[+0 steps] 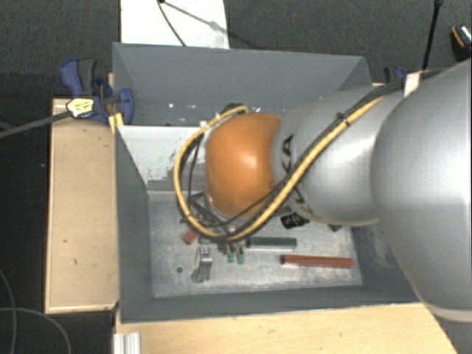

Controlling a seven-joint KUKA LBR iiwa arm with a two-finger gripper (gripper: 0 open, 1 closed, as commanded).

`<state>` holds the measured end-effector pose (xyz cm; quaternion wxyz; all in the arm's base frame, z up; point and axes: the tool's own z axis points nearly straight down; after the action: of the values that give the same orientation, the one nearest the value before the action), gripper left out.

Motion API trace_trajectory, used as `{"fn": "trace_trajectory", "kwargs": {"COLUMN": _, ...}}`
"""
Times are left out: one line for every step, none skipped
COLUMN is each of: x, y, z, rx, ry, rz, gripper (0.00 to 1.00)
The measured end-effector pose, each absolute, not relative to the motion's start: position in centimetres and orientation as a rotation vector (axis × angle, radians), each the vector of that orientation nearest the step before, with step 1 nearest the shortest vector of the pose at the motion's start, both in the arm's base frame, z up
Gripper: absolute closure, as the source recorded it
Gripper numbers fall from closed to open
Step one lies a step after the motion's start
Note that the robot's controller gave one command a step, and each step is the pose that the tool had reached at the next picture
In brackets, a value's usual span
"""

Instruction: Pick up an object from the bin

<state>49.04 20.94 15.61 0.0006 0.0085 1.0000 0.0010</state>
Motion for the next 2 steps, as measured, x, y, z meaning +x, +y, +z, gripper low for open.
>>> {"fn": "trace_trajectory", "kwargs": {"x": 56.68, "y": 18.01, "z": 6.63, "rx": -0.125, "ry": 3.136, "rz": -0.001, "gripper": 0.00}}
{"fn": "trace_trajectory", "kwargs": {"x": 56.51, "y": 18.31, "z": 7.05, "rx": -0.125, "ry": 3.135, "rz": 0.003, "gripper": 1.00}}
